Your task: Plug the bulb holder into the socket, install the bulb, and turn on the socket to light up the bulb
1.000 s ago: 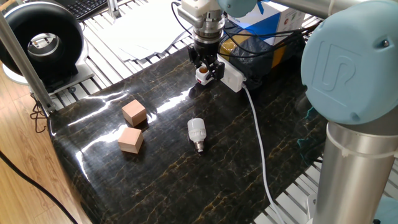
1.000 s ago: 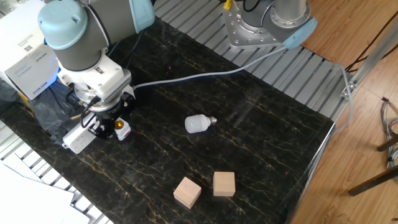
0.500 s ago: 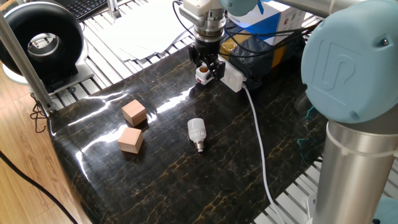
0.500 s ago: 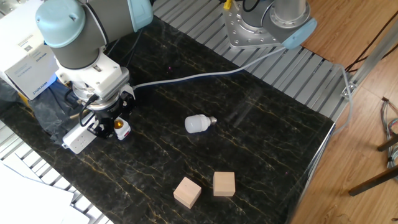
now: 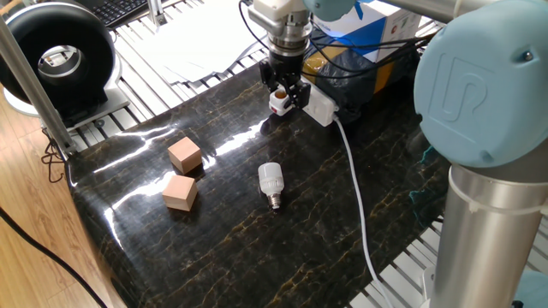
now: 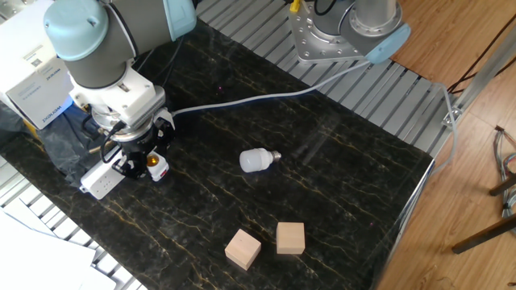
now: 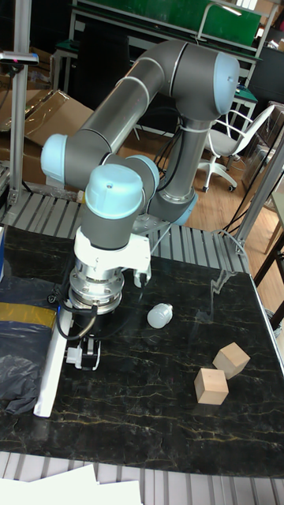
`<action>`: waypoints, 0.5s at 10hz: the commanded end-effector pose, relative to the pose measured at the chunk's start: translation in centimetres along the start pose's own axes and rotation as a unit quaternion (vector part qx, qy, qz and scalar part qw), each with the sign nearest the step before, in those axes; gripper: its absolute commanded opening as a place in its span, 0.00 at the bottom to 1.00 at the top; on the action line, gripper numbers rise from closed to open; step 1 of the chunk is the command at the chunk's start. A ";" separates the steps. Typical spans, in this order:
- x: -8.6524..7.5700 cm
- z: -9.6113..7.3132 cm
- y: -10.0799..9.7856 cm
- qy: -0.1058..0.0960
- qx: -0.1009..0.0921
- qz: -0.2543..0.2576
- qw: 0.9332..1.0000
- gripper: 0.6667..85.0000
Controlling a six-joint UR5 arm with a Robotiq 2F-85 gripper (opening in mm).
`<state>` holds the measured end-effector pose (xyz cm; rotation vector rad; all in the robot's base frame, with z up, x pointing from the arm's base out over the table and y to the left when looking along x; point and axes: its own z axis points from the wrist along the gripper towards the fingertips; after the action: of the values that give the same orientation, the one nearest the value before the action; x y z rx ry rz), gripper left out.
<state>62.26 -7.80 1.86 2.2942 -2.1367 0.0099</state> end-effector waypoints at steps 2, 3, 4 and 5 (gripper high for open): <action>0.8 -0.2 -0.2 0.003 0.005 -0.002 1.000 0.00; 1.0 -0.2 -0.3 0.006 0.007 -0.006 1.000 0.00; 1.1 -0.2 -0.4 0.009 0.010 -0.006 1.000 0.00; 0.7 -0.2 -0.6 0.014 0.014 -0.006 1.000 0.00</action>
<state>62.56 -8.58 1.94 2.3046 -2.1167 0.0485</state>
